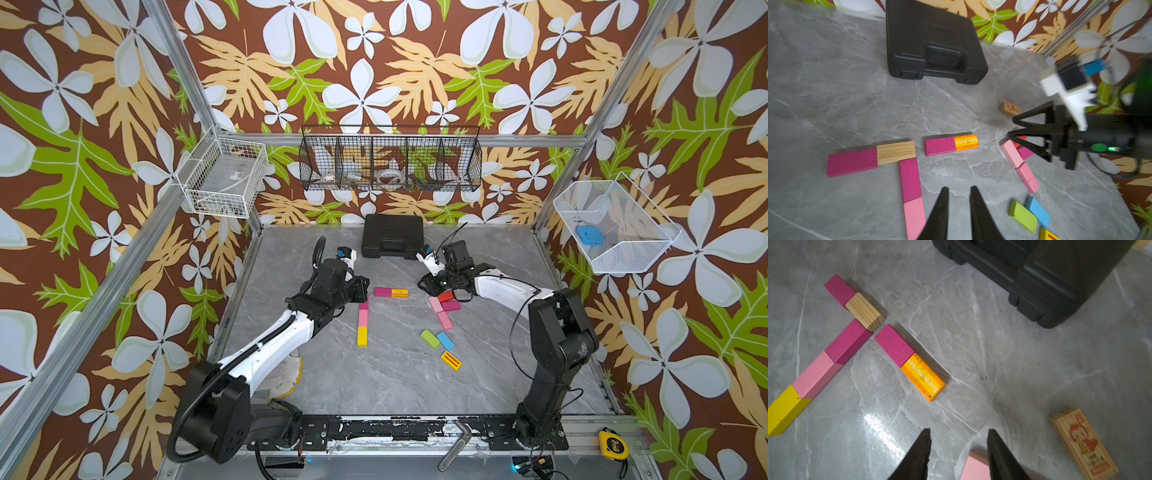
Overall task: Assemble the number 7 with building blocks
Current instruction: Adjust the building block at the center of the board.
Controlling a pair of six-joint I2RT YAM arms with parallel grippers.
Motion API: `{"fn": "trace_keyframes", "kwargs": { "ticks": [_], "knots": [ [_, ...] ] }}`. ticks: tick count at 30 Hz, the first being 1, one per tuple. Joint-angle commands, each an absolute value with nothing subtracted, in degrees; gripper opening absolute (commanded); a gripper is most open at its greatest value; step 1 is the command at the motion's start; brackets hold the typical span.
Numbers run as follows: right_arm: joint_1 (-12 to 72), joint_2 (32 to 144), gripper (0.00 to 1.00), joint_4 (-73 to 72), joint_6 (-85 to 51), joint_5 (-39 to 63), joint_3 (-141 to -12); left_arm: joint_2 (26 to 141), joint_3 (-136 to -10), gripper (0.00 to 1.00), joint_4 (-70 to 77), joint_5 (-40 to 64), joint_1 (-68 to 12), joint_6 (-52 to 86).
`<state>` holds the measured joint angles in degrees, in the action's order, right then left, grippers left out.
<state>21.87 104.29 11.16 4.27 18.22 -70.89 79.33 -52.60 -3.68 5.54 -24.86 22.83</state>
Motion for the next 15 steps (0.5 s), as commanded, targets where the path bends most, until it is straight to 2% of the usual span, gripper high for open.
{"fn": "trace_keyframes", "kwargs": {
  "ticks": [1, 9, 15],
  "knots": [
    [21.34, 101.97, 0.47, 10.47, 1.06, 19.98, -69.52, 85.09, -56.41, 0.01, -7.62, 5.2, -24.87, 22.37],
    [21.09, 95.2, 0.48, 10.76, 1.93, 20.25, -64.69, 97.88, -65.03, 0.0, -10.96, 5.58, -25.2, 20.96],
    [20.98, 92.01, 0.48, 11.31, 2.61, 19.39, -62.93, 103.44, -68.77, 0.0, -13.83, 4.1, -25.36, 20.0]
  ]
}}
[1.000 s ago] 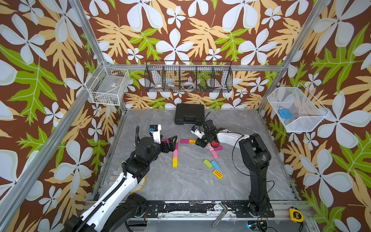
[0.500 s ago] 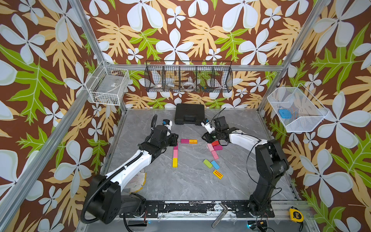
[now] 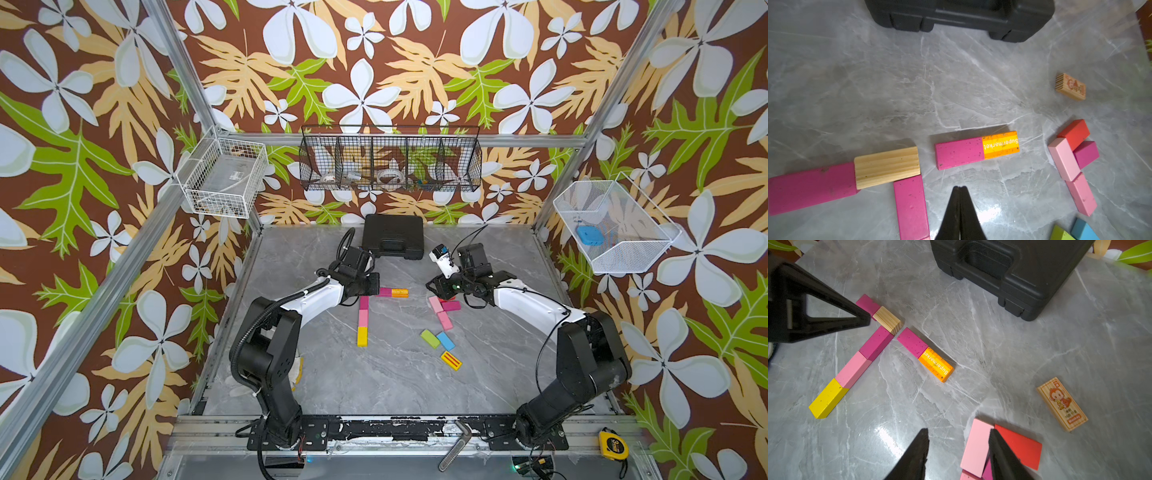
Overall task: Assemble the number 7 with building blocks
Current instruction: Adjust the building block at the center of the board.
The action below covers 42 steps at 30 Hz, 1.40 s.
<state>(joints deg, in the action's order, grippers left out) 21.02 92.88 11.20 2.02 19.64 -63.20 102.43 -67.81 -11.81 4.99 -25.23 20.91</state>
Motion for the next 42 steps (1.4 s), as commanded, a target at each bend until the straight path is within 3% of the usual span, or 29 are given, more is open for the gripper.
{"fn": "trace_keyframes", "kwargs": {
  "ticks": [1, 42],
  "knots": [
    [20.83, 91.7, 0.48, 11.55, 2.85, 19.33, -62.93, 104.06, -69.02, 0.0, -13.88, 4.28, -25.31, 19.87],
    [20.83, 89.13, 0.48, 13.27, 6.06, 21.01, -62.49, 114.88, -76.55, 0.0, -17.79, -1.23, -25.4, 17.99]
  ]
}}
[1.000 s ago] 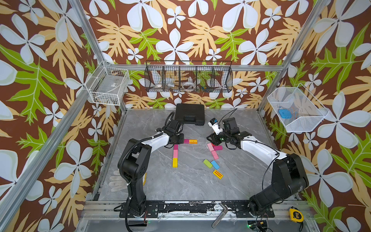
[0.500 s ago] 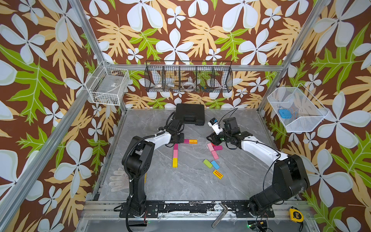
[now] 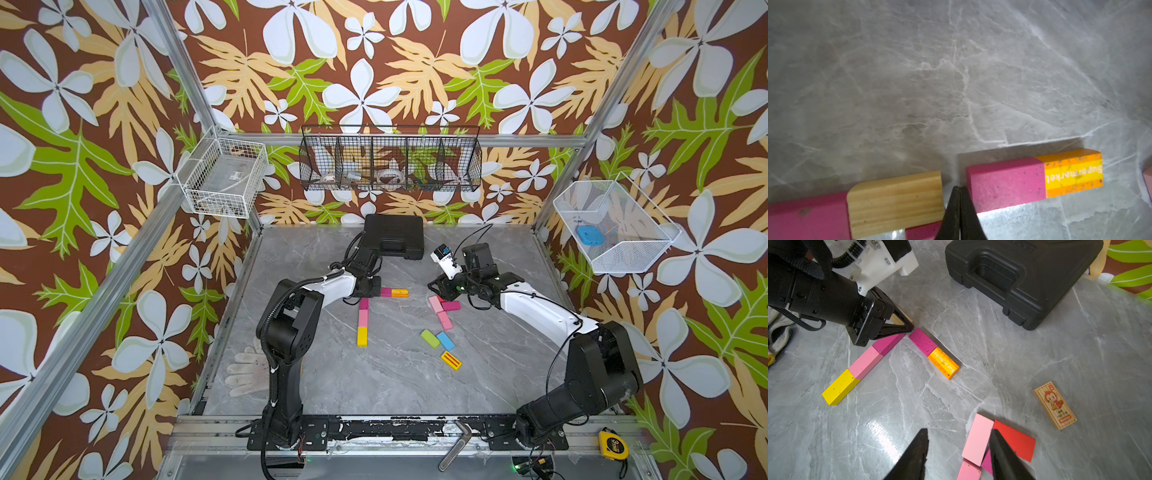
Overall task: Assemble the number 7 with building blocks
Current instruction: Adjust the building block at the center of the board.
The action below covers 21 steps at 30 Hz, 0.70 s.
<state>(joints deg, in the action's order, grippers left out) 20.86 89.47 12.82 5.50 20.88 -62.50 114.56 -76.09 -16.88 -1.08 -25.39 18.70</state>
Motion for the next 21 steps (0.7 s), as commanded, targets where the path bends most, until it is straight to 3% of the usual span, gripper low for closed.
{"fn": "trace_keyframes", "kwargs": {
  "ticks": [1, 21],
  "knots": [
    [20.78, 89.17, 0.48, 13.17, 6.06, 21.01, -62.49, 114.95, -76.63, 0.0, -17.84, -1.21, -25.45, 18.01],
    [20.9, 88.92, 0.48, 13.27, 6.5, 21.36, -62.32, 115.93, -77.61, 0.02, -18.53, 0.35, -25.48, 17.31]
  ]
}}
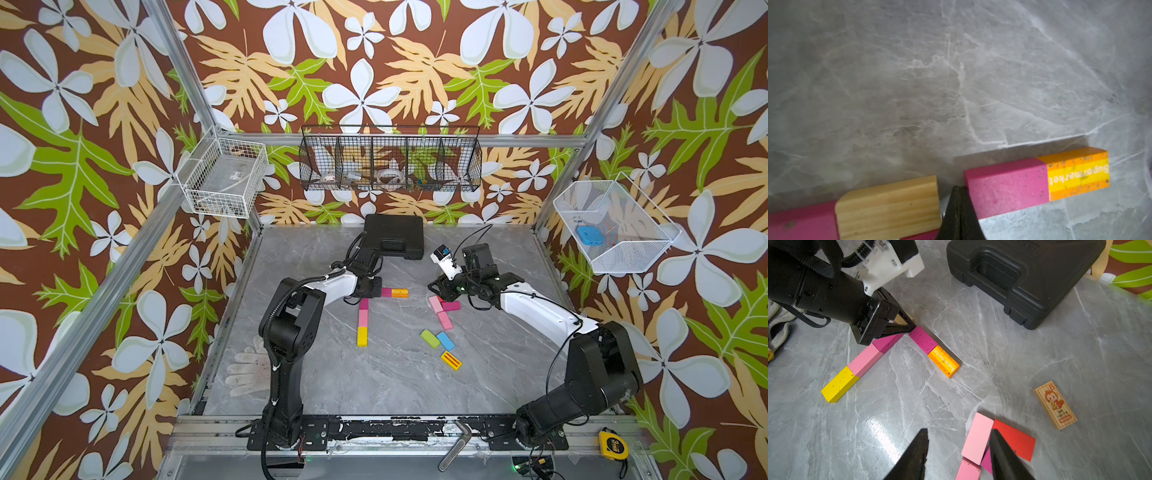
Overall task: Assemble the number 7 with building blocks
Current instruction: Adjust the building block at the center of the board.
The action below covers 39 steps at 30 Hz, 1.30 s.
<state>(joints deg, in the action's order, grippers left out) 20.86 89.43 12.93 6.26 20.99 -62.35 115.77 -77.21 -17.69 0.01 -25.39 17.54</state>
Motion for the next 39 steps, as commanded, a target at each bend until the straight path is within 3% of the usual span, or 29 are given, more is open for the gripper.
{"fn": "trace_keyframes", "kwargs": {
  "ticks": [1, 39],
  "knots": [
    [20.84, 88.95, 0.48, 13.25, 6.56, 21.36, -62.31, 116.01, -77.61, 0.02, -18.54, 0.44, -25.43, 17.25],
    [20.15, 95.86, 0.49, 17.29, 2.16, 16.81, -63.38, 116.19, -78.31, 0.21, -19.45, 3.09, -25.58, 16.31]
  ]
}}
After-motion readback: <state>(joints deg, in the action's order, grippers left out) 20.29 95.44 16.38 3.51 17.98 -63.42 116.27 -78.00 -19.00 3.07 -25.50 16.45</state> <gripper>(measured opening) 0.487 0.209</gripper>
